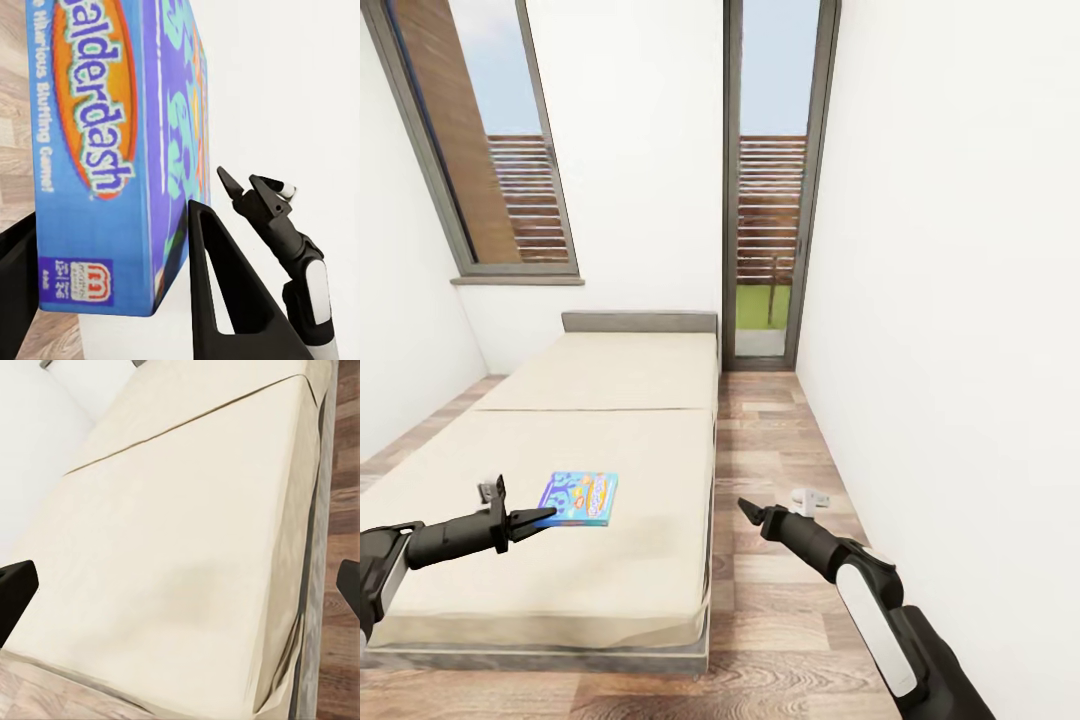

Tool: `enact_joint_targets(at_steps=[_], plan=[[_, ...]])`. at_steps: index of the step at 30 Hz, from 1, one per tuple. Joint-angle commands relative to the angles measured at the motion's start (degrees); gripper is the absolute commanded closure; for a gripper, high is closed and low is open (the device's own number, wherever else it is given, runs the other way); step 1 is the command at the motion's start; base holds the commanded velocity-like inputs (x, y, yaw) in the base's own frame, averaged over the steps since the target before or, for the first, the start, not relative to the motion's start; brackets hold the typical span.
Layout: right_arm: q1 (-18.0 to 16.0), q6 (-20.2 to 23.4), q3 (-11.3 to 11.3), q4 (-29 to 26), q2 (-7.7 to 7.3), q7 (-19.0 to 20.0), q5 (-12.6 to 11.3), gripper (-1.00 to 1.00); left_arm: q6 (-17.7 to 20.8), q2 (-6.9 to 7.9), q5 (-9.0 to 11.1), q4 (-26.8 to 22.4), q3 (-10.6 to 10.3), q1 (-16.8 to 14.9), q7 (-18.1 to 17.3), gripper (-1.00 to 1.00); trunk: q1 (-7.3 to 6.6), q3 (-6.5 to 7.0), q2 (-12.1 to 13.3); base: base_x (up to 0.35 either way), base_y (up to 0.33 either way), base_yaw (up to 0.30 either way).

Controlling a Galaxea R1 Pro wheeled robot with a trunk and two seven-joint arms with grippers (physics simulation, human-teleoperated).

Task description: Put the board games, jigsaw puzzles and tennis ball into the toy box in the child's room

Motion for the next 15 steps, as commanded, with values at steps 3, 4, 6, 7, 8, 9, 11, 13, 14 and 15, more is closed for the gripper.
enact_joint_targets(at_steps=[3,4,6,7,8,9,11,13,14,15], plan=[[-0.1,0.3,0.0,0.4,-0.09,0.0,-0.3,-1.0,0.6,-0.06,-0.3,0.0,0.0,0.0,-0.3,1.0,-0.67,0.49,1.2,0.0,0.0,0.0],[-0.1,0.3,-0.1,1.1,-0.15,0.0,-0.3,-1.0,0.6,-0.07,-0.3,0.0,0.0,0.0,-0.3,1.0,-0.89,0.67,1.6,0.0,0.0,0.0],[-0.4,0.4,-0.7,2.5,-0.09,0.0,-0.4,-1.0,0.6,-0.07,-0.3,0.0,0.0,0.0,-0.3,1.0,-1.33,1.03,2.4,0.0,0.0,0.0],[-0.5,0.6,-1.2,3.7,0.06,0.0,-0.4,-1.0,0.6,-0.05,-0.2,0.0,0.0,0.0,-0.3,1.0,-1.55,1.21,2.8,0.0,0.0,0.0],[-0.6,0.9,-1.8,4.7,0.22,0.0,-0.4,-1.0,0.6,-0.02,-0.2,0.0,0.0,0.0,-0.3,1.0,-1.77,1.38,3.2,0.0,0.0,0.0],[-0.8,1.3,-2.3,5.5,0.36,0.0,-0.3,-1.0,0.6,0.03,-0.2,0.0,0.0,0.0,-0.3,1.0,-1.99,1.56,3.6,0.0,0.0,0.0],[-0.9,1.9,-2.9,6.3,0.49,-0.1,-0.2,-1.0,0.6,0.12,-0.2,0.0,0.0,0.0,-0.3,1.0,-2.43,1.92,4.4,0.0,0.0,0.0],[-1.0,2.3,-3.3,6.8,0.55,-0.1,-0.1,-1.0,0.6,0.18,-0.2,0.0,0.0,-0.1,-0.3,1.0,-2.87,2.28,5.2,0.0,0.0,0.0],[-1.0,2.4,-3.5,6.9,0.55,-0.1,-0.1,-1.0,0.6,0.14,-0.2,0.0,0.0,-0.1,-0.3,1.0,-3.09,2.46,5.6,0.0,0.0,0.0],[-1.0,2.4,-3.5,6.9,0.55,-0.1,-0.1,-1.0,0.6,0.11,-0.2,0.0,0.0,-0.1,-0.3,1.0,-3.31,2.64,6.0,0.0,0.0,0.0]])
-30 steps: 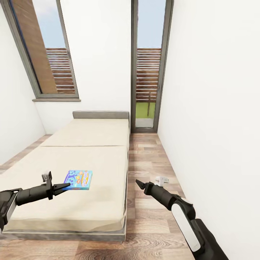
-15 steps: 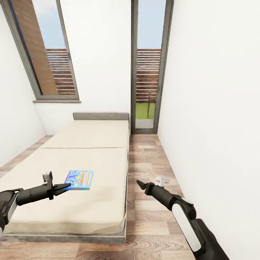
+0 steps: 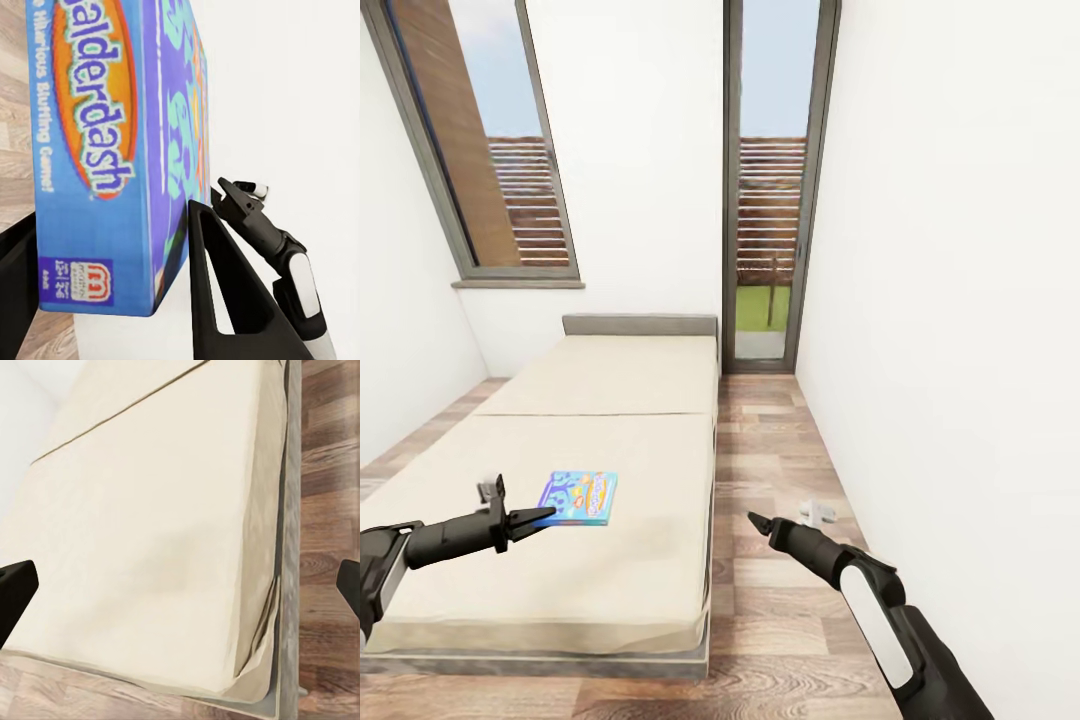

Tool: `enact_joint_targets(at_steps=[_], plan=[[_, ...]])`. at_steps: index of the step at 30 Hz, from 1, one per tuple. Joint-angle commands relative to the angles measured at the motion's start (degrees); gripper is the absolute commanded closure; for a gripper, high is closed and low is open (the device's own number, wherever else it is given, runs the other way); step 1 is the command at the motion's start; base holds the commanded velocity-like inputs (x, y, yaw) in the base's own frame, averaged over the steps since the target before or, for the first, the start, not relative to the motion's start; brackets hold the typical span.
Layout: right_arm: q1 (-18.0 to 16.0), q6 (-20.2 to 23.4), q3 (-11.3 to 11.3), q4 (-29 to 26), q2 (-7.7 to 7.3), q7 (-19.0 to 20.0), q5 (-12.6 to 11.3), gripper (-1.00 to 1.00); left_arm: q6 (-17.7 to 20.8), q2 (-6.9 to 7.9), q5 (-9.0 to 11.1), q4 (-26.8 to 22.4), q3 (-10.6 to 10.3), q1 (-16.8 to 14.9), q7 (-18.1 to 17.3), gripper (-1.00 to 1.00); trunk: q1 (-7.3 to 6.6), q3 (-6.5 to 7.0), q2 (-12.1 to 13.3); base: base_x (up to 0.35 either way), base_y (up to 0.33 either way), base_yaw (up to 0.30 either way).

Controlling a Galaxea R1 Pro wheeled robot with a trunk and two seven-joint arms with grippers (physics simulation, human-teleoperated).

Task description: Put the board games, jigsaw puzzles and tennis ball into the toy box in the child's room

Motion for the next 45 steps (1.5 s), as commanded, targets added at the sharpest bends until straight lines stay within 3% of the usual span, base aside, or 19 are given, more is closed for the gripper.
enact_joint_targets(at_steps=[1,16,45], plan=[[-0.1,0.3,-0.1,0.0,-0.02,0.1,0.0,-1.0,0.6,-0.05,-0.3,0.0,0.1,0.0,-0.3,1.0,-0.23,0.13,0.4,0.0,0.0,0.0],[-0.1,0.4,-0.1,0.9,0.07,-2.3,0.2,-1.0,0.5,0.31,-0.2,0.0,0.1,-0.1,-0.3,1.0,-3.52,2.82,6.4,0.0,0.0,0.0],[-0.1,0.3,-0.1,1.4,0.07,-2.5,0.1,-1.0,0.5,0.39,-0.2,-0.3,0.1,-0.1,-0.3,1.0,-9.89,8.03,18.0,0.0,0.0,0.0]])
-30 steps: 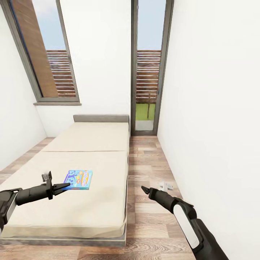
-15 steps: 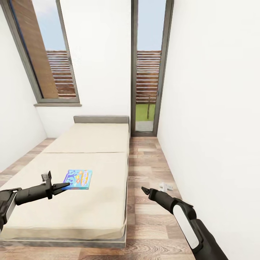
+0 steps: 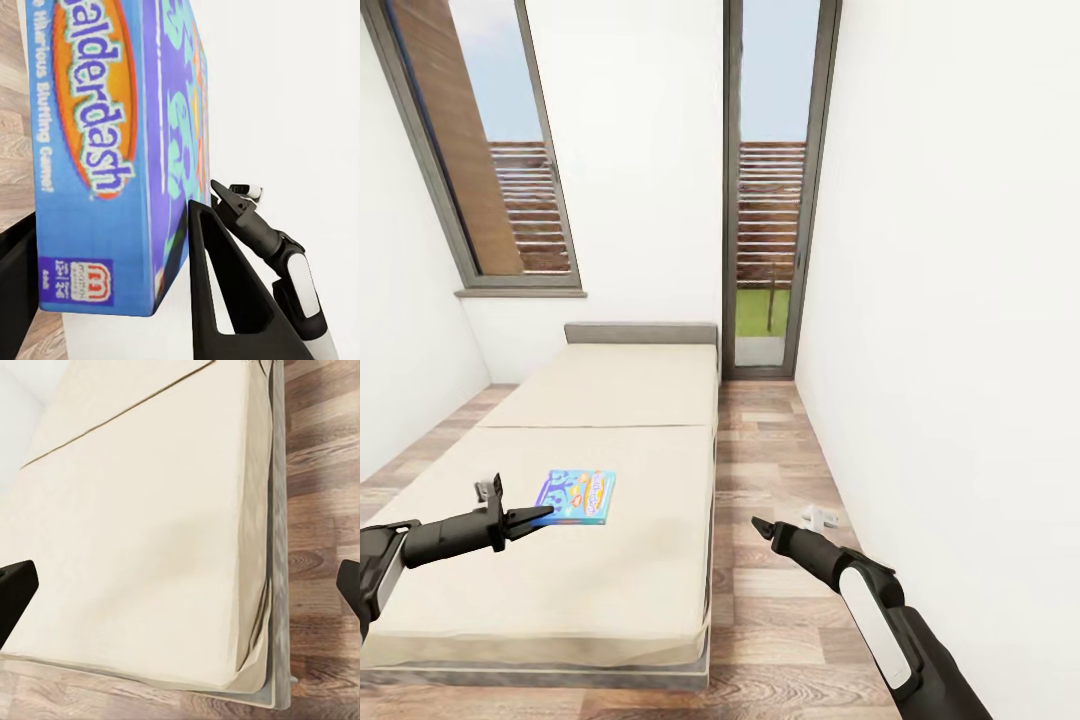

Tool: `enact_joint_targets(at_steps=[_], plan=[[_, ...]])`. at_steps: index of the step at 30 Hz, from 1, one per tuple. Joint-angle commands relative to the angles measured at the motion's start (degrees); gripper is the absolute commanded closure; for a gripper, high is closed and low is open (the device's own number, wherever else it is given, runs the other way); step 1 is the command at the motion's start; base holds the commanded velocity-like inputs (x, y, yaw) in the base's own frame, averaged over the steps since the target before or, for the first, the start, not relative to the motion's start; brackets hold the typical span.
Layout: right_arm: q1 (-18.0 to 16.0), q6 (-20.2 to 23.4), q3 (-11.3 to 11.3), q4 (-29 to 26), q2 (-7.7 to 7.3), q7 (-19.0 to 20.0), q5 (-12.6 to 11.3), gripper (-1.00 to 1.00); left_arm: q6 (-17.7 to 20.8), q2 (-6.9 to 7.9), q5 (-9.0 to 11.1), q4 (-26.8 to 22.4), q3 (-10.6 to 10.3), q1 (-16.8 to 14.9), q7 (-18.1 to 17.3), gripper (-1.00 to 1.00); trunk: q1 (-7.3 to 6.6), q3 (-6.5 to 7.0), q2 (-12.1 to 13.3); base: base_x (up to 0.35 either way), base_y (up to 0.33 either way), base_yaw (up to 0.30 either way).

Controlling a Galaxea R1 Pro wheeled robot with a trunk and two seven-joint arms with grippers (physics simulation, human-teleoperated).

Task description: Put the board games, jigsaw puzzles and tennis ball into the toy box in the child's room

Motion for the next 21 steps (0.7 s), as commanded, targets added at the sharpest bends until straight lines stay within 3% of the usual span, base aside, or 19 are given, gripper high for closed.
enact_joint_targets(at_steps=[1,21], plan=[[0.0,0.2,0.0,0.0,-0.02,0.1,0.0,-1.0,0.6,0.02,-0.2,0.0,0.1,0.0,-0.3,1.0,-0.23,0.12,0.4,0.0,0.0,0.0],[-0.1,0.2,0.0,1.0,0.06,0.1,0.0,-1.0,0.6,0.13,-0.3,0.0,0.0,0.0,-0.3,1.0,-4.62,3.71,8.4,0.0,0.0,0.0]])
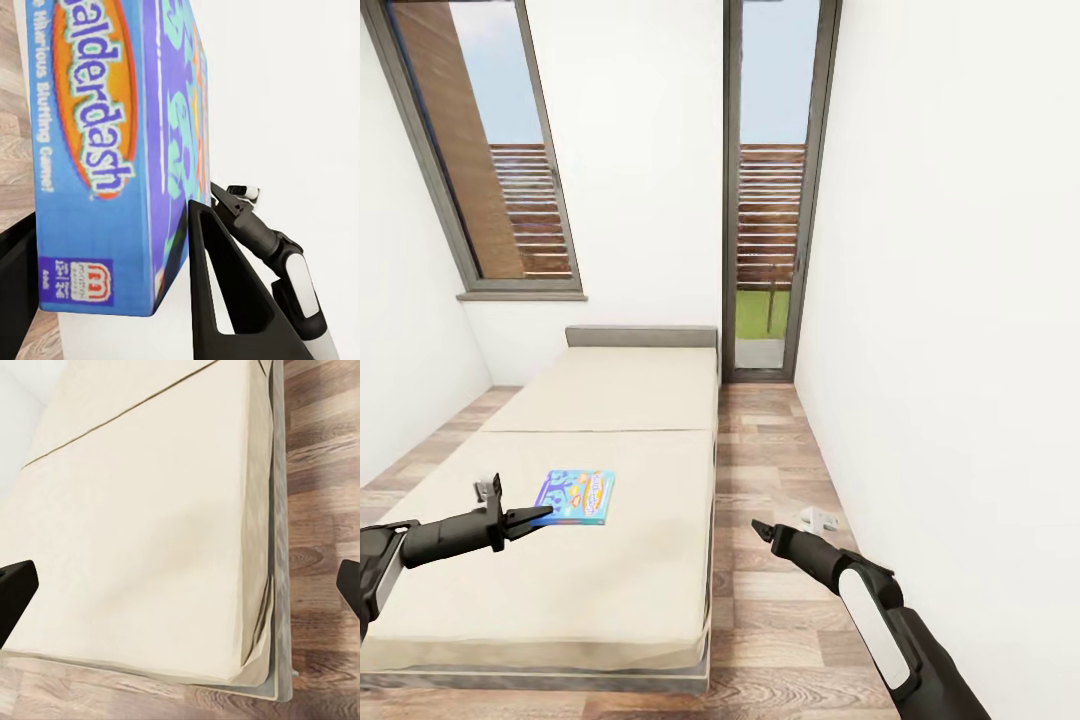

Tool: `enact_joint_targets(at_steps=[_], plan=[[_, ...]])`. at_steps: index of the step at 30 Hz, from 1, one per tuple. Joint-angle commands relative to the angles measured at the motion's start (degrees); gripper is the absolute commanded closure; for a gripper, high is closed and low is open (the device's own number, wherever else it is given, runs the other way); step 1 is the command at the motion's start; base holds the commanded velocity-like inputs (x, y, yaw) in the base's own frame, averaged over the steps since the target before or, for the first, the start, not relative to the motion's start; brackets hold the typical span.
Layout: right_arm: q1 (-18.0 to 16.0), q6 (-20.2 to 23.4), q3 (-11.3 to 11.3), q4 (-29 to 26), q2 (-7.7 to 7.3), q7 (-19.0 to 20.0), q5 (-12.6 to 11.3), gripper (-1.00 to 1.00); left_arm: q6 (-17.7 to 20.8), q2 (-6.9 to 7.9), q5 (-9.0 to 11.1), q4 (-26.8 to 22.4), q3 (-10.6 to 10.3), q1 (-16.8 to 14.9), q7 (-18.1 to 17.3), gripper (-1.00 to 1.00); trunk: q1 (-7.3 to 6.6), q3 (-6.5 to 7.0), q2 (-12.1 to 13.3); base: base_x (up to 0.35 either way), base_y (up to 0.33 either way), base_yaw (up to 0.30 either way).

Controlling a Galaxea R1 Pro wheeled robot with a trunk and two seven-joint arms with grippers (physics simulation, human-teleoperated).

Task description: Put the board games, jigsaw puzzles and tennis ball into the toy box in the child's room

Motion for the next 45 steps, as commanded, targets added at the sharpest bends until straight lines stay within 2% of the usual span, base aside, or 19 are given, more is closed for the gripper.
enact_joint_targets(at_steps=[1,27,36,45], plan=[[-0.1,0.2,0.0,0.0,-0.01,0.1,0.0,-1.0,0.6,0.03,-0.2,0.0,0.0,0.0,-0.3,1.0,-0.22,0.12,0.4,0.0,0.0,0.0],[-0.3,-0.3,0.0,0.4,-0.01,0.2,0.1,-1.0,0.6,0.06,-0.3,0.0,0.1,0.0,-0.3,1.0,-5.93,4.79,10.8,-0.001,0.0,0.0],[-0.3,-0.4,0.1,0.4,-0.01,0.2,0.2,-1.0,0.6,0.19,-0.2,0.0,0.1,0.0,-0.3,1.0,-7.91,6.4,14.4,-0.19,0.0,0.0],[-0.3,-0.5,0.2,0.4,-0.01,0.2,0.4,-1.0,0.7,0.22,-0.2,0.0,0.1,0.0,-0.3,1.0,-9.89,8.02,18.0,-0.025,0.0,0.0]])
